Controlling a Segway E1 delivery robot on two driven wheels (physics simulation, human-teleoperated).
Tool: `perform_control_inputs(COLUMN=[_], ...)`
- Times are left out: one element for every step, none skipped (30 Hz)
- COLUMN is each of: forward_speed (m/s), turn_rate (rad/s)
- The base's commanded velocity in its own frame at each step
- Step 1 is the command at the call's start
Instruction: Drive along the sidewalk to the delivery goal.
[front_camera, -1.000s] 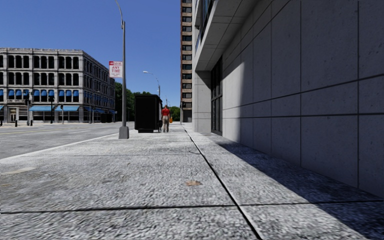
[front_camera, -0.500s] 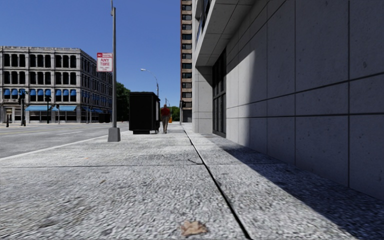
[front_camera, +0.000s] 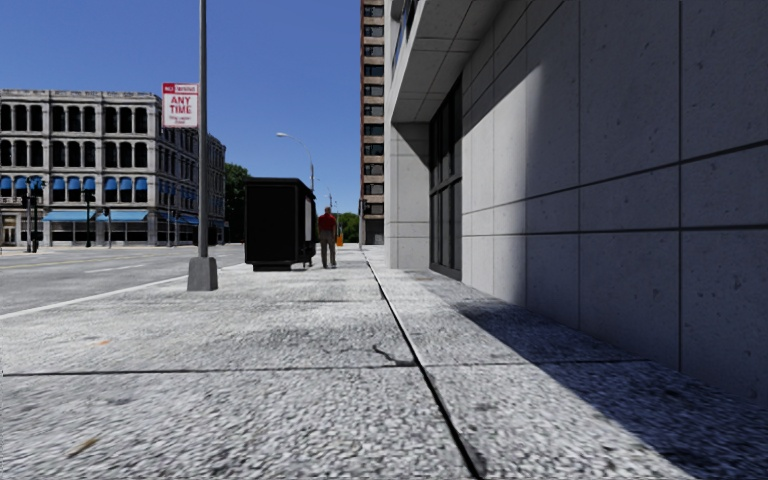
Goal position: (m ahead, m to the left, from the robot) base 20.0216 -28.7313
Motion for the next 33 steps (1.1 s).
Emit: perform_control_inputs(forward_speed=[2.0,2.0,2.0,2.0,2.0,2.0,2.0,2.0,2.0,2.0,2.0,2.0,2.0,2.0,2.0,2.0,2.0,2.0,2.0,2.0,2.0,2.0,2.0,2.0,2.0,2.0,2.0,2.0,2.0,2.0,2.0,2.0,2.0], turn_rate=[0.0,0.0,0.0,0.0,0.0,0.0,0.0,0.0,0.0,0.0,0.0,0.0,0.0,0.0,0.0,0.0,0.0,0.0,0.0,0.0,0.0,0.0,0.0,0.0,0.0,0.0,0.0,0.0,0.0,0.0,0.0,0.0,0.0])
